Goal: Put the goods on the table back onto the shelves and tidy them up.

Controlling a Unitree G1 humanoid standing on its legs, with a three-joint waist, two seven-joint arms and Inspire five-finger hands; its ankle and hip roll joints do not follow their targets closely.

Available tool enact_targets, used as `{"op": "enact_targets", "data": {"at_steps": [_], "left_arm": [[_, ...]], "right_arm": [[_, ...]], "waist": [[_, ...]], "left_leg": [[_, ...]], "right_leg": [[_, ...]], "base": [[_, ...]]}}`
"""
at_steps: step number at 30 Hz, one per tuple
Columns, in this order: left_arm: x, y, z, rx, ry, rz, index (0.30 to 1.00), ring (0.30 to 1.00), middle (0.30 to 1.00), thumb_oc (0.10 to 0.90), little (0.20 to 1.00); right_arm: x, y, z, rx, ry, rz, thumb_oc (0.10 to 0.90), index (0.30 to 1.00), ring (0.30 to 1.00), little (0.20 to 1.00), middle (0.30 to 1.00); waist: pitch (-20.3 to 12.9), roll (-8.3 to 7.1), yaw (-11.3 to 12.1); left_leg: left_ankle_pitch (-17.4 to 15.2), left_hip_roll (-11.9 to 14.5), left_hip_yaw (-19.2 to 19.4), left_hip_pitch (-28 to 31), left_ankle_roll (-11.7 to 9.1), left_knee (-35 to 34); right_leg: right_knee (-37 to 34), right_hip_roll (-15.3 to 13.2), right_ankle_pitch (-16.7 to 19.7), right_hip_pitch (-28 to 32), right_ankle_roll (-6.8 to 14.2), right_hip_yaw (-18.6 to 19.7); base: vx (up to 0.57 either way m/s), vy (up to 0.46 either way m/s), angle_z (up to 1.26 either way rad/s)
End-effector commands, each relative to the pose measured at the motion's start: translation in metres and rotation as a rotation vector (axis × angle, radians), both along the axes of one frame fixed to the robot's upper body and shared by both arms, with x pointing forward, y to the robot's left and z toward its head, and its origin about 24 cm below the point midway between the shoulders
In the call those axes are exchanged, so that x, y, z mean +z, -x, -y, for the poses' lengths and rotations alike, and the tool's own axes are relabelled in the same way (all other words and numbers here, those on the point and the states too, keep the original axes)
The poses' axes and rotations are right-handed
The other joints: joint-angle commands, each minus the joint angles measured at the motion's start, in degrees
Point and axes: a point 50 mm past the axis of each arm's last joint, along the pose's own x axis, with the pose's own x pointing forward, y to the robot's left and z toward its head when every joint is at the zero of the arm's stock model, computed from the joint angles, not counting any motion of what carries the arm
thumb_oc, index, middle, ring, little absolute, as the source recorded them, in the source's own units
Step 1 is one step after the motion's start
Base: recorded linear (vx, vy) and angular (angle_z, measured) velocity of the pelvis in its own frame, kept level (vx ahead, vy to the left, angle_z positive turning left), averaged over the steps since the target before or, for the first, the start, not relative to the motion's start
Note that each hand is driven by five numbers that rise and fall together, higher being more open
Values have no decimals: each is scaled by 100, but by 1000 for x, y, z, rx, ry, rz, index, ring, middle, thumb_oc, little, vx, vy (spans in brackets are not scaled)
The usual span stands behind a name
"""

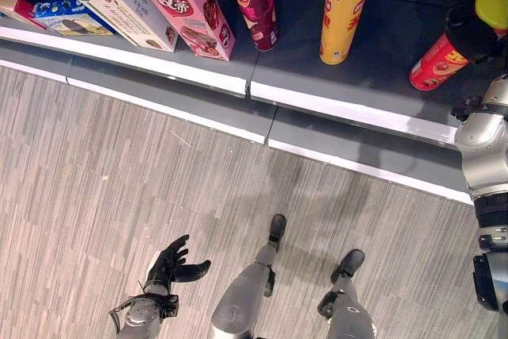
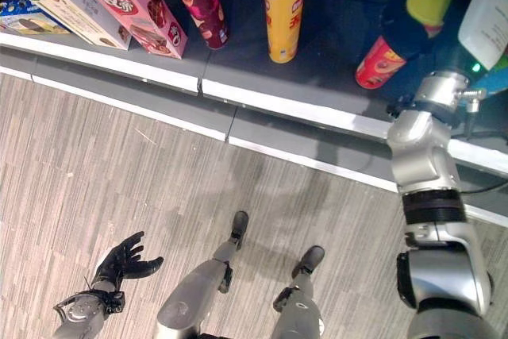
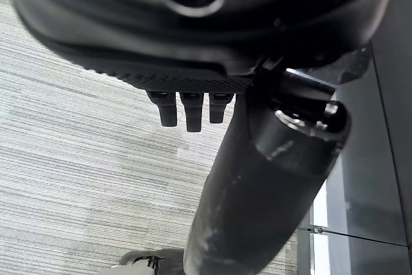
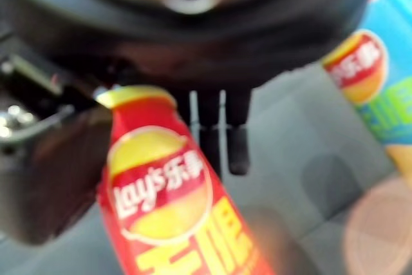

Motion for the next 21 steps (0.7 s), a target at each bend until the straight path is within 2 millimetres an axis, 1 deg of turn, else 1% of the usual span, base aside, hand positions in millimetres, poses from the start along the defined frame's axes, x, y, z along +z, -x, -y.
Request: {"op": "enact_targets", "data": {"at_steps": [1,7,15,16,17,21], "left_arm": [[3,13,-29,27,-95,-18,900,900,900,800,900],[1,12,-28,33,-93,-27,900,900,900,800,900],[0,11,-28,39,-99,-30,900,900,900,800,900],[0,11,-29,42,-101,-30,900,900,900,800,900],[0,11,-28,46,-100,-32,900,900,900,800,900],[-3,13,-29,56,-100,-42,900,900,900,800,900]], "right_arm": [[68,19,-9,22,156,205,400,300,300,300,300],[68,17,-8,21,149,193,400,300,300,300,300],[61,14,-5,15,117,186,400,300,300,300,300],[59,13,-5,13,110,179,736,804,804,804,804],[58,12,-5,14,108,177,800,900,900,900,900],[55,9,-4,16,96,160,800,900,900,900,900]], "waist": [[-324,-147,70],[-320,-165,90],[-292,-192,82],[-291,-189,83],[-291,-183,81],[-302,-195,73]], "left_leg": [[-105,158,-132,-69,-293,12],[-104,149,-175,-72,-290,12],[-117,139,-201,-69,-280,12],[-120,139,-198,-59,-278,12],[-120,141,-191,-55,-277,12],[-125,155,-147,-44,-276,12]], "right_leg": [[1205,-538,-208,-754,208,317],[1211,-546,-208,-733,213,265],[1267,-560,-226,-750,208,268],[1270,-562,-221,-744,208,273],[1281,-567,-222,-752,206,278],[1273,-559,-202,-778,212,309]], "base": [[0,0,0],[0,0,0],[0,0,0],[0,0,0],[0,0,0],[0,0,0]]}}
